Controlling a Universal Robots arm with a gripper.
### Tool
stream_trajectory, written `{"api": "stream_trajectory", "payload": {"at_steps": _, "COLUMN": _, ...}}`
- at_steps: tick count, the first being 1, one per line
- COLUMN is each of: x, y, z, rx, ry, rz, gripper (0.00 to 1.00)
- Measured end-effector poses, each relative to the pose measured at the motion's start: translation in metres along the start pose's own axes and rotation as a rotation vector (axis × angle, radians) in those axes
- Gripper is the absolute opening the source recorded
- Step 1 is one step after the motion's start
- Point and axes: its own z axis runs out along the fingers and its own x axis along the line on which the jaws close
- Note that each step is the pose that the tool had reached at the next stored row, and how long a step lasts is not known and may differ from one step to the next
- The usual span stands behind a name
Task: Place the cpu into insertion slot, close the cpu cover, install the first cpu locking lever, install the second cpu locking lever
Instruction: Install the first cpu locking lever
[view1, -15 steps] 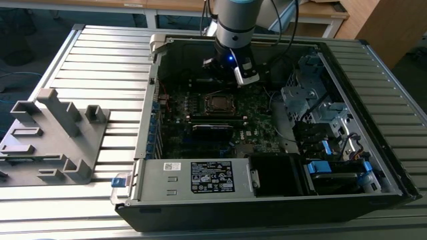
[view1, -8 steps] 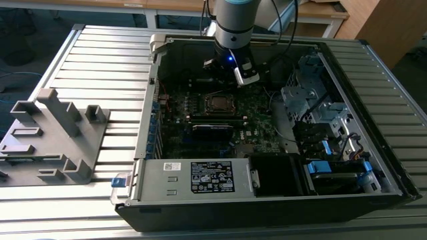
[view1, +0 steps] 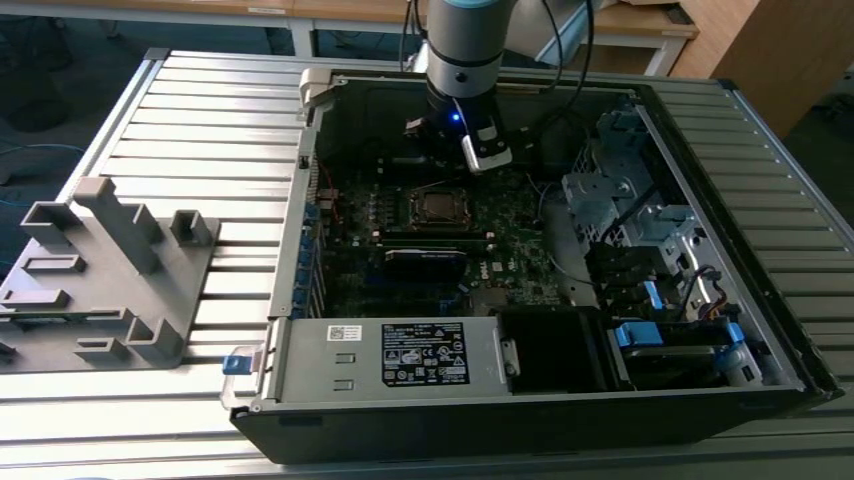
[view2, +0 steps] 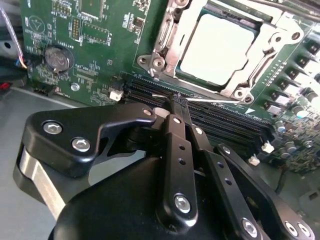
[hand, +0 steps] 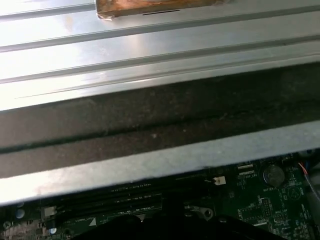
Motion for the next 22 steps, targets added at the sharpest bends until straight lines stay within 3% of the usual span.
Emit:
{"api": "stream_trajectory", "payload": {"at_steps": 4, "x": 0.0061, "y": -0.0012, "z": -0.0003, "rx": -0.0008, "ry": -0.0017, "rz": 0.011, "gripper": 0.10}}
{"api": "stream_trajectory", "payload": {"at_steps": 7, "x": 0.0068, "y": -0.0011, "z": -0.0001, "rx": -0.0010, "ry": -0.0037, "rz": 0.022, "gripper": 0.10}}
{"api": "stream_trajectory", "payload": {"at_steps": 16, "x": 0.0068, "y": -0.0013, "z": 0.0009, "rx": 0.0015, "ry": -0.0237, "rz": 0.130, "gripper": 0.10}}
{"api": "stream_trajectory", "payload": {"at_steps": 22, "x": 0.0095, "y": -0.0016, "z": 0.0009, "rx": 0.0012, "ry": -0.0256, "rz": 0.141, "gripper": 0.10}}
